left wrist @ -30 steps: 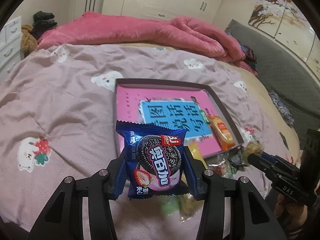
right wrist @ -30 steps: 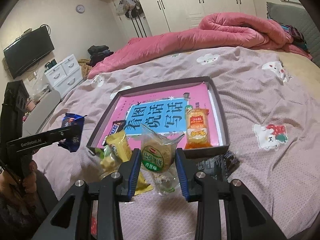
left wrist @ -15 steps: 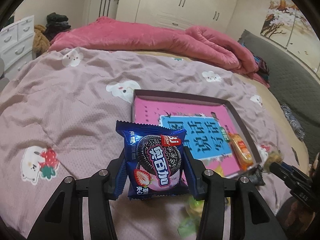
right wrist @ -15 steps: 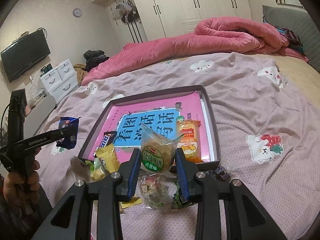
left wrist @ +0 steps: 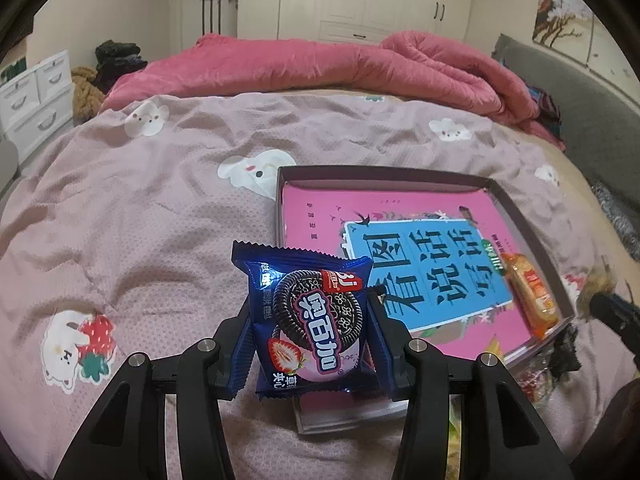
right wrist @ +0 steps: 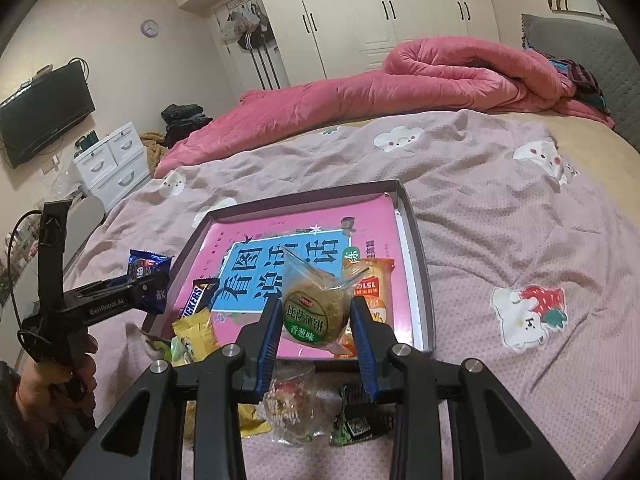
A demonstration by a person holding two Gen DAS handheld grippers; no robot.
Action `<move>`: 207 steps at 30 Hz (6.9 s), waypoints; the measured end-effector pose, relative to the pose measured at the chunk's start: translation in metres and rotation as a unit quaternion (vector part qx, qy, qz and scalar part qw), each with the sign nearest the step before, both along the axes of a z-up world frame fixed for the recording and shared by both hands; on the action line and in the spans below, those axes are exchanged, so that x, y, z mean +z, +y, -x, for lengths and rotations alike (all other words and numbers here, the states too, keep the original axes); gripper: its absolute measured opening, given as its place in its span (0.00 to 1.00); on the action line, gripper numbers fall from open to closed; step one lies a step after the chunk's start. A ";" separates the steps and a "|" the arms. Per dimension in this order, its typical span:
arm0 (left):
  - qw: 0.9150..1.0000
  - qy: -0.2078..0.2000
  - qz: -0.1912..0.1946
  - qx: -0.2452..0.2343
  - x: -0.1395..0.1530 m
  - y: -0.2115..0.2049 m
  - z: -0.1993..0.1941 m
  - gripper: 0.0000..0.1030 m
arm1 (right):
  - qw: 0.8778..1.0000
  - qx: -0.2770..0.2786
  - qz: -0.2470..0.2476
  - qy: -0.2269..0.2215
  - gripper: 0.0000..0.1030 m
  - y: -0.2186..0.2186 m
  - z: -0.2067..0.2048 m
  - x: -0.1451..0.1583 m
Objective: Organize snacks
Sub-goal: 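Carry the cookie pack and pastry over the tray with both tools, then lower the cookie pack and pastry into the tray and open both tools, then withdraw both tools back toward the remaining snacks, then grasp the clear meat-floss bread bag with the left tool while the right tool grasps the round pastry bag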
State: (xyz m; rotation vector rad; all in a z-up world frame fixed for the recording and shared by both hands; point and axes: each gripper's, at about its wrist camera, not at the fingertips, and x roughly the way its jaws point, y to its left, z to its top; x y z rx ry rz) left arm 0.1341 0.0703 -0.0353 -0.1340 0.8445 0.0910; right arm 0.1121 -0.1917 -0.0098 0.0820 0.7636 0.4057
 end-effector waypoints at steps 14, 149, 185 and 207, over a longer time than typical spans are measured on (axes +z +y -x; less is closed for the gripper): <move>0.999 0.021 -0.024 -0.011 -0.016 -0.013 -0.010 0.50 | 1.000 0.011 0.017 0.007 0.34 0.013 -0.022 -0.015; 0.997 0.019 0.068 -0.039 0.033 -0.031 0.066 0.76 | 1.000 0.001 -0.026 -0.015 0.62 -0.013 0.024 0.024; 0.986 0.123 0.087 -0.073 -0.016 -0.075 0.089 0.76 | 0.994 0.065 0.038 0.076 0.63 0.013 0.042 -0.012; 0.985 0.144 0.082 -0.047 -0.041 -0.095 0.071 0.72 | 0.983 0.111 0.084 0.117 0.43 0.039 0.011 -0.055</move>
